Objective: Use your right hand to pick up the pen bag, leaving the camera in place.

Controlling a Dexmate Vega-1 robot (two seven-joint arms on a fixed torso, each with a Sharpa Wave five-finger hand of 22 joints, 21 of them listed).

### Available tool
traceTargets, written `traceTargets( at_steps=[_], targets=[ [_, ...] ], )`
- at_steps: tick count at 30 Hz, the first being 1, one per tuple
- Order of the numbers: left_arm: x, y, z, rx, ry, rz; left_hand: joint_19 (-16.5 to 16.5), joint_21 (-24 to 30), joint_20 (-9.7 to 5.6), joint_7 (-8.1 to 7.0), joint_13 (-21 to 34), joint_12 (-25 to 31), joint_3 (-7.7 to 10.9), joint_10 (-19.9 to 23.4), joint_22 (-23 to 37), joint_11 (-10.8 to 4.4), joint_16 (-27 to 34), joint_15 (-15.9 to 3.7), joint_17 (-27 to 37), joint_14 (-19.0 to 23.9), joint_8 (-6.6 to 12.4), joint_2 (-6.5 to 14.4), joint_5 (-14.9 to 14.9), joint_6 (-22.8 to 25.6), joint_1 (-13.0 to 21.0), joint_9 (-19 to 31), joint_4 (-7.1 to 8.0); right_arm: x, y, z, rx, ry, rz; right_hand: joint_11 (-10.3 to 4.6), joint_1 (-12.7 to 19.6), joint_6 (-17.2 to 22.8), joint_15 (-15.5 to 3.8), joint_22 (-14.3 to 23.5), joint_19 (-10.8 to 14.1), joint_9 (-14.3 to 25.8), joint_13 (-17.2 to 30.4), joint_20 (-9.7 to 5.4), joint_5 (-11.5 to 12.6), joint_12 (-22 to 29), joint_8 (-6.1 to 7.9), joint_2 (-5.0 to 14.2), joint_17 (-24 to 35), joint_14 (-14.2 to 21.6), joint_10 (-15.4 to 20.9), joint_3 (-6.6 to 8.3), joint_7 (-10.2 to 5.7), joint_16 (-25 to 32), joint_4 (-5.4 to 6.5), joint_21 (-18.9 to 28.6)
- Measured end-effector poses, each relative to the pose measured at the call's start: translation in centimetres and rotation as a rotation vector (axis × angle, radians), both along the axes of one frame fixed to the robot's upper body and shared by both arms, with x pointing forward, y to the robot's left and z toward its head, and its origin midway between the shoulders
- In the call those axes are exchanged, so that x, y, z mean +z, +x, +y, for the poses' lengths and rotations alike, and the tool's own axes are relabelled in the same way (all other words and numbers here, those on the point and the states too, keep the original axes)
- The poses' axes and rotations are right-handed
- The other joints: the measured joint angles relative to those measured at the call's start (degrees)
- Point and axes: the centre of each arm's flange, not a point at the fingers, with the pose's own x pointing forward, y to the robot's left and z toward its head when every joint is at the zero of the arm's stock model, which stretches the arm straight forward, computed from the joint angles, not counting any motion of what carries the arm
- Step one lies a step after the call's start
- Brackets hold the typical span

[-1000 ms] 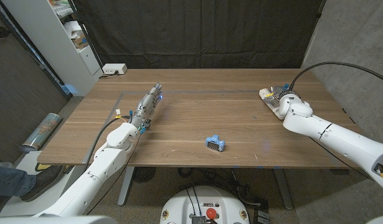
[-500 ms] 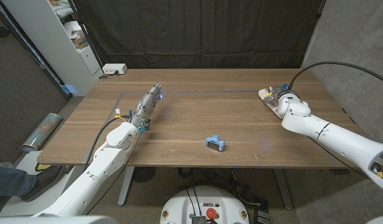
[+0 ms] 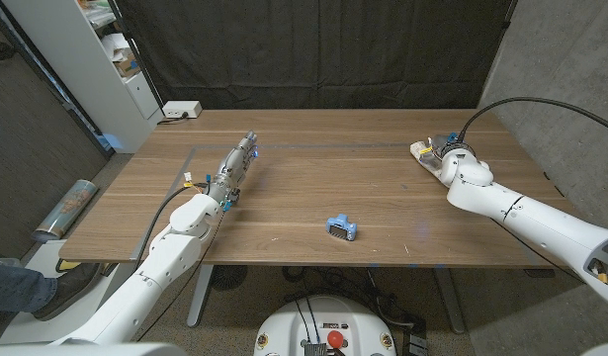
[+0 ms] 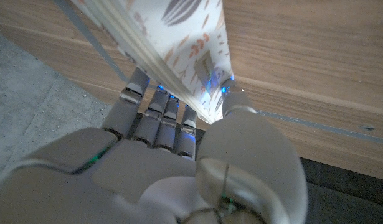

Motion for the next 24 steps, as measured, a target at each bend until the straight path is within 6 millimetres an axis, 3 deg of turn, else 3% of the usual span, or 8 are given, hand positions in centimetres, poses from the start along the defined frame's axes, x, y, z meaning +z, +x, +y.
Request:
traceTargets(
  at_steps=[9,24],
  targets=[
    [-0.03,0.0,-0.06,-0.001,-0.001,0.001,0.0,0.0,0.0,0.0,0.0,0.0,0.0,0.0,0.0,0.0,0.0,0.0,0.0,0.0,0.0,0.0,0.0,0.0,0.0,0.0,0.0,-0.05,-0.19,0.03,0.0,-0.003,-0.021,-0.93,0.9,4.3,-0.61,0.0,0.7,-0.1,-0.1,-0.72,-0.8,0.9,0.64,0.1,-0.1,3.3,4.7,0.64,-0.95,0.5,0.18,0.0],
    [-0.16,0.31,0.0,-0.007,-0.003,0.005,0.0,-0.4,0.0,-0.31,0.0,0.0,0.0,0.0,0.0,0.0,0.0,0.0,0.0,0.0,0.0,0.0,0.0,0.3,0.0,0.1,0.0,0.21,-0.41,0.27,0.002,-0.01,-0.042,-0.85,0.9,4.4,-0.83,0.0,0.7,-0.1,-0.1,-0.71,-1.3,1.0,0.66,0.1,-0.2,3.7,4.8,0.78,-1.04,0.8,0.32,0.0]
  ],
)
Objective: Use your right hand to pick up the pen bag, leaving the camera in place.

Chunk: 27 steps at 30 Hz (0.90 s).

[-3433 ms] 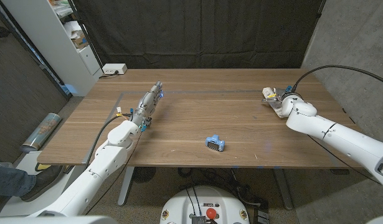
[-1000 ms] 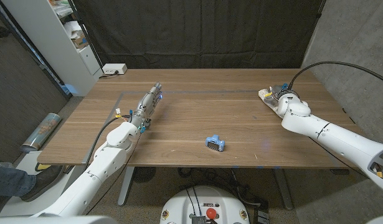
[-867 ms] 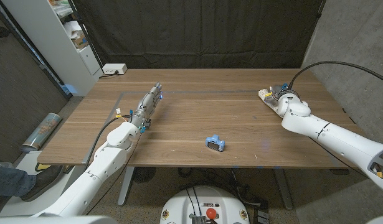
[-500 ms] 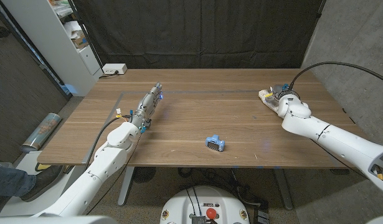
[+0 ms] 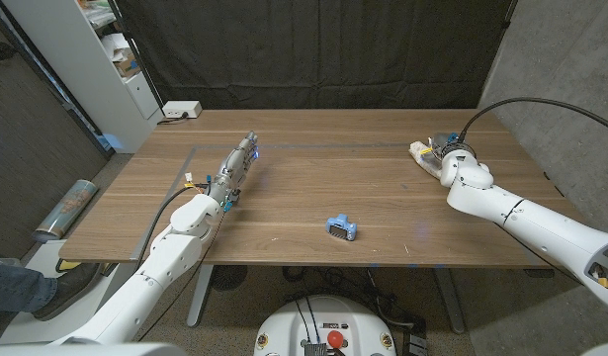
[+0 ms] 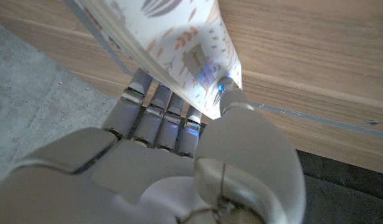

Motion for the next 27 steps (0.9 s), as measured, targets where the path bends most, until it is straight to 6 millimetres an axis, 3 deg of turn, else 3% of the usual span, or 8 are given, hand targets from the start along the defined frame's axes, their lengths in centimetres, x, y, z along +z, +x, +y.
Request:
traceTargets(
  at_steps=[6,10,22,27],
  targets=[
    [0.08,0.05,0.02,-0.002,-0.001,-0.004,0.0,0.0,0.0,0.0,0.0,0.0,0.0,0.0,0.0,0.0,0.0,0.0,0.0,0.0,0.0,0.0,0.0,0.0,0.0,0.0,0.0,0.16,-0.12,0.09,0.0,-0.003,-0.009,-0.3,0.2,0.8,0.08,0.0,0.2,0.0,0.0,-0.22,0.0,0.0,0.02,0.23,0.0,0.5,0.5,0.25,-0.29,0.0,-0.25,0.0],
    [0.07,0.08,0.01,-0.005,-0.001,-0.005,0.0,0.0,0.0,0.0,0.0,0.0,0.0,0.0,0.0,0.0,0.0,0.0,0.0,0.0,0.0,0.0,0.0,0.0,0.0,0.0,0.0,0.27,-0.21,0.08,-0.002,-0.005,-0.017,-0.99,1.0,3.6,-0.21,0.0,0.4,0.0,0.0,-0.41,-0.4,0.0,0.07,0.1,0.0,1.9,3.2,0.66,-0.45,0.0,-0.18,0.0],
    [0.08,0.13,0.11,-0.005,-0.002,-0.005,0.0,0.0,0.0,0.0,0.0,0.0,0.0,0.0,0.0,0.0,0.0,0.0,0.0,0.0,0.0,0.3,0.0,0.0,-0.3,0.0,0.0,0.28,-0.4,0.07,-0.007,-0.01,-0.037,-4.09,3.6,11.7,-1.13,0.0,1.2,-0.2,-0.3,-1.24,-1.4,1.3,1.89,0.91,1.0,5.2,10.1,1.61,-2.22,0.9,-0.66,-0.3],
    [0.08,0.15,0.16,-0.004,-0.003,-0.004,0.0,0.0,0.0,0.12,0.0,0.0,0.0,0.0,0.0,0.0,0.0,0.0,0.0,0.0,0.0,0.3,0.0,0.1,-0.3,0.0,0.0,0.39,-0.43,0.22,-0.004,-0.015,-0.05,-4.39,4.3,13.4,-1.44,0.0,1.5,-0.2,-0.3,-1.54,-1.6,1.6,2.33,0.99,1.3,6.2,11.8,1.74,-2.34,1.3,-0.8,-0.2]
  ],
)
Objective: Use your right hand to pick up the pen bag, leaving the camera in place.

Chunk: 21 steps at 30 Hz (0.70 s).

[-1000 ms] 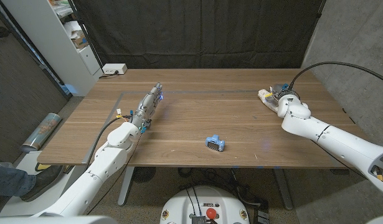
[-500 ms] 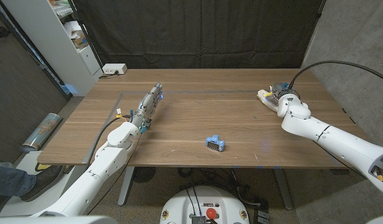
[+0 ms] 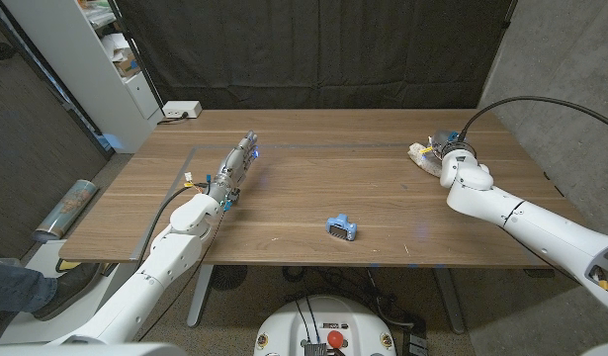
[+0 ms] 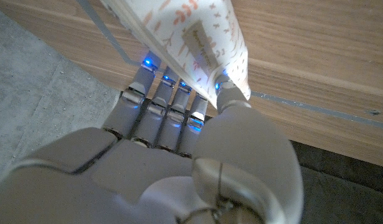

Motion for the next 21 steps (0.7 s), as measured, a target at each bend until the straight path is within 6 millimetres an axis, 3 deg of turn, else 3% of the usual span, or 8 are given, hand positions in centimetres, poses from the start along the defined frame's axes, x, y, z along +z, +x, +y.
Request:
traceTargets(
  at_steps=[21],
  targets=[
    [0.22,0.2,-0.03,-0.006,0.001,-0.004,0.0,-0.4,0.0,0.21,0.0,0.0,-0.18,0.0,0.0,0.0,0.0,0.0,0.0,0.0,0.0,0.0,0.0,0.2,0.0,0.0,-0.18,0.69,-0.56,0.24,0.007,-0.012,-0.033,-0.11,0.5,1.1,-0.4,0.0,0.7,0.3,0.0,-0.73,-0.6,0.0,-0.04,0.2,0.2,1.6,0.9,0.18,-0.09,0.2,0.18,0.0]
  ],
)
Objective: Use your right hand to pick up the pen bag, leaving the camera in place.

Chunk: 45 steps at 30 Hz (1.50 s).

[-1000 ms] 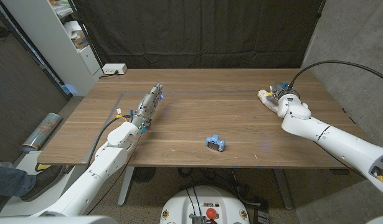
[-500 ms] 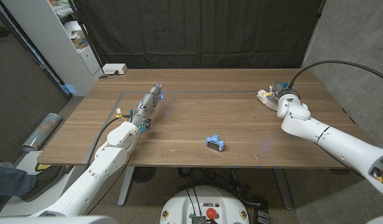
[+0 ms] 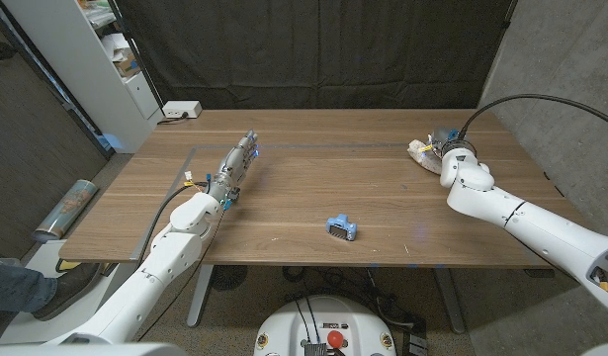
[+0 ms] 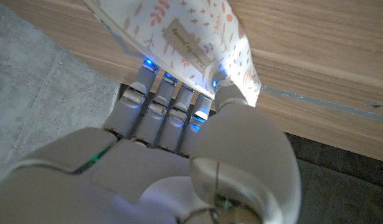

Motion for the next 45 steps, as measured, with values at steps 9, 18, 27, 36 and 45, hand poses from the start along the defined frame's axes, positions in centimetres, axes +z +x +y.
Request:
traceTargets(
  at_steps=[9,18,27,36,45],
  targets=[
    [0.0,0.2,-0.1,-0.004,-0.002,-0.001,0.0,0.0,0.0,0.0,0.0,0.0,0.01,0.0,0.0,0.0,0.0,0.0,0.0,0.0,0.0,0.0,0.0,0.0,0.0,0.0,0.01,0.5,-0.4,0.1,0.002,-0.005,-0.011,0.0,0.6,0.0,-0.1,0.0,0.2,0.0,0.0,-0.18,0.0,0.0,-0.15,-0.13,0.3,0.1,0.0,-0.01,0.0,0.2,-0.01,0.0],
    [0.1,0.3,-0.1,-0.008,-0.001,-0.006,0.0,0.0,0.0,0.0,0.0,0.0,0.01,0.0,0.0,0.0,0.0,0.0,0.0,0.0,0.0,0.0,0.0,0.0,0.0,0.0,0.01,1.2,-1.0,0.4,0.002,-0.013,-0.033,0.01,0.7,-0.1,-0.1,0.0,0.0,0.0,0.0,-0.39,-0.4,-0.4,-0.16,0.03,0.5,0.1,0.0,0.14,0.1,0.2,0.14,0.0],
    [0.3,0.3,-0.1,-0.013,-0.001,-0.014,0.0,0.0,0.0,0.0,0.0,0.0,-0.14,0.0,0.0,0.0,0.0,0.0,0.0,0.0,0.0,0.0,0.0,0.0,0.0,0.0,-0.14,1.8,-1.7,0.5,0.006,-0.02,-0.054,0.01,0.8,-0.1,-0.09,0.3,0.0,0.0,0.0,-0.39,-0.4,-0.4,-0.33,0.1,0.8,0.1,0.0,0.14,0.11,0.2,0.14,0.0],
    [0.4,0.3,-0.3,-0.017,0.002,-0.017,0.0,-0.4,0.0,0.0,0.0,0.0,-0.14,0.0,0.0,0.0,0.0,0.0,0.0,0.0,0.0,0.0,0.0,0.0,0.0,0.0,-0.14,2.2,-2.5,0.6,0.011,-0.029,-0.078,0.01,0.8,-0.1,-0.31,0.3,0.0,-0.1,0.0,-0.38,-0.9,-0.5,-0.39,0.09,0.8,0.3,0.0,-0.04,0.1,0.2,0.3,0.0],
    [0.7,0.1,-0.6,-0.022,0.005,-0.026,0.0,-0.4,0.0,0.0,0.0,0.0,-0.14,0.0,0.0,0.0,0.0,0.0,0.0,0.0,0.0,0.2,0.0,0.0,-0.2,0.0,-0.14,2.9,-3.5,0.8,0.02,-0.045,-0.109,0.01,0.8,-0.1,-0.31,0.3,-0.3,0.0,0.0,-0.59,-0.9,-0.7,-0.55,0.09,1.1,0.3,0.0,-0.04,0.11,0.2,0.3,0.0]
  ],
)
